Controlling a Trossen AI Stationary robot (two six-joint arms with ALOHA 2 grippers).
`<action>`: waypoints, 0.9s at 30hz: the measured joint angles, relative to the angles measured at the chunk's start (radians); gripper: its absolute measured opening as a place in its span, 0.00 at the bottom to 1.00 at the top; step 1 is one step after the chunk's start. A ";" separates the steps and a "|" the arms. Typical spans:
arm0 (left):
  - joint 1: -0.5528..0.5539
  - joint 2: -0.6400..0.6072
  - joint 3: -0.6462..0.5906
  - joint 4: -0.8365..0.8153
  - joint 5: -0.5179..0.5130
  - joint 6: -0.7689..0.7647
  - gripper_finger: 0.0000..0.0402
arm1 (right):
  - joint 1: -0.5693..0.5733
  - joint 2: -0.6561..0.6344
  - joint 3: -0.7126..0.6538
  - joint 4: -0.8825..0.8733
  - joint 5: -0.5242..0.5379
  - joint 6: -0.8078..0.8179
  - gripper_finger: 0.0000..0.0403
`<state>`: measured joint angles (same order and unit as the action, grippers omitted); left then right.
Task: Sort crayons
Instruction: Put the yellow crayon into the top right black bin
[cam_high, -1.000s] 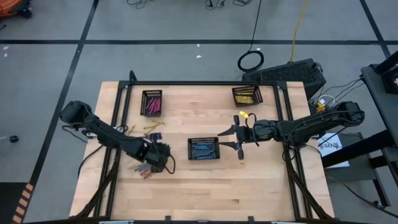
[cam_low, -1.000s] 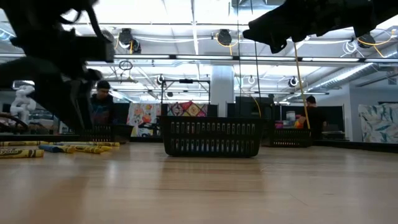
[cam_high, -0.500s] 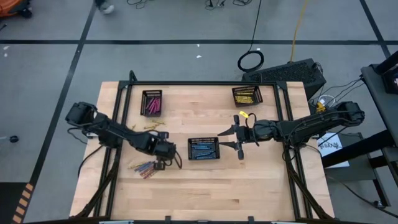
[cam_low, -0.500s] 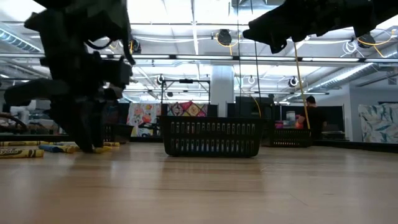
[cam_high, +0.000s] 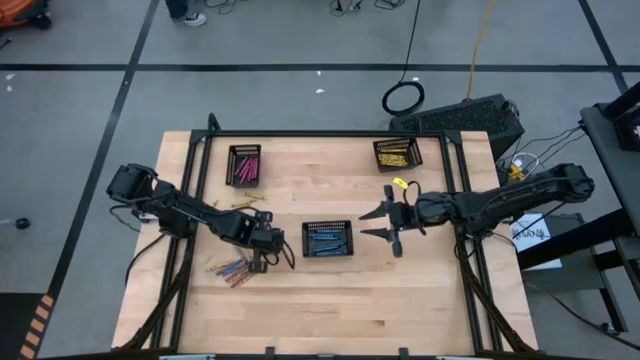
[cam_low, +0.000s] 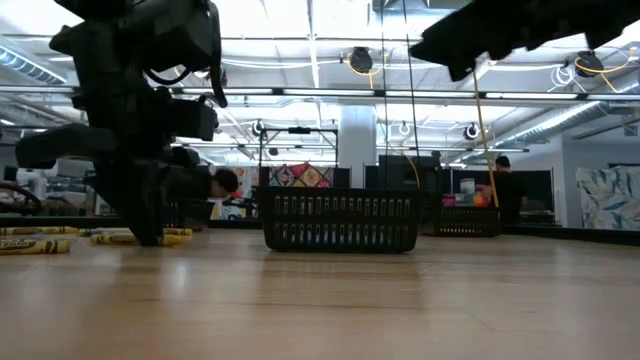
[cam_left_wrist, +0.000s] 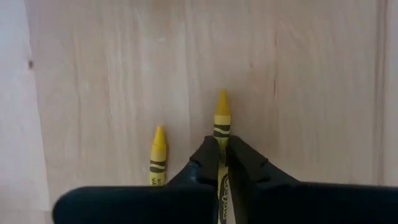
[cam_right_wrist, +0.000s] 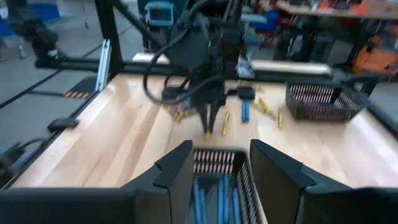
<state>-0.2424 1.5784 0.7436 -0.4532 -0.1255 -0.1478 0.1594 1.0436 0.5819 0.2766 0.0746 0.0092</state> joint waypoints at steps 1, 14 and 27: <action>0.000 -0.006 0.001 0.003 -0.009 0.000 0.03 | 0.004 -0.021 0.000 -0.035 0.000 0.009 0.36; 0.000 -0.257 0.017 0.503 -0.246 0.202 0.01 | 0.024 0.044 0.000 -0.100 0.002 -0.056 0.36; -0.003 -0.085 0.017 1.300 0.081 0.450 0.01 | 0.056 0.317 0.000 0.523 -0.053 -0.111 0.36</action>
<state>-0.2451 1.4938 0.7609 0.8468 -0.0449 0.3020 0.2159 1.3602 0.5816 0.8000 0.0212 -0.1020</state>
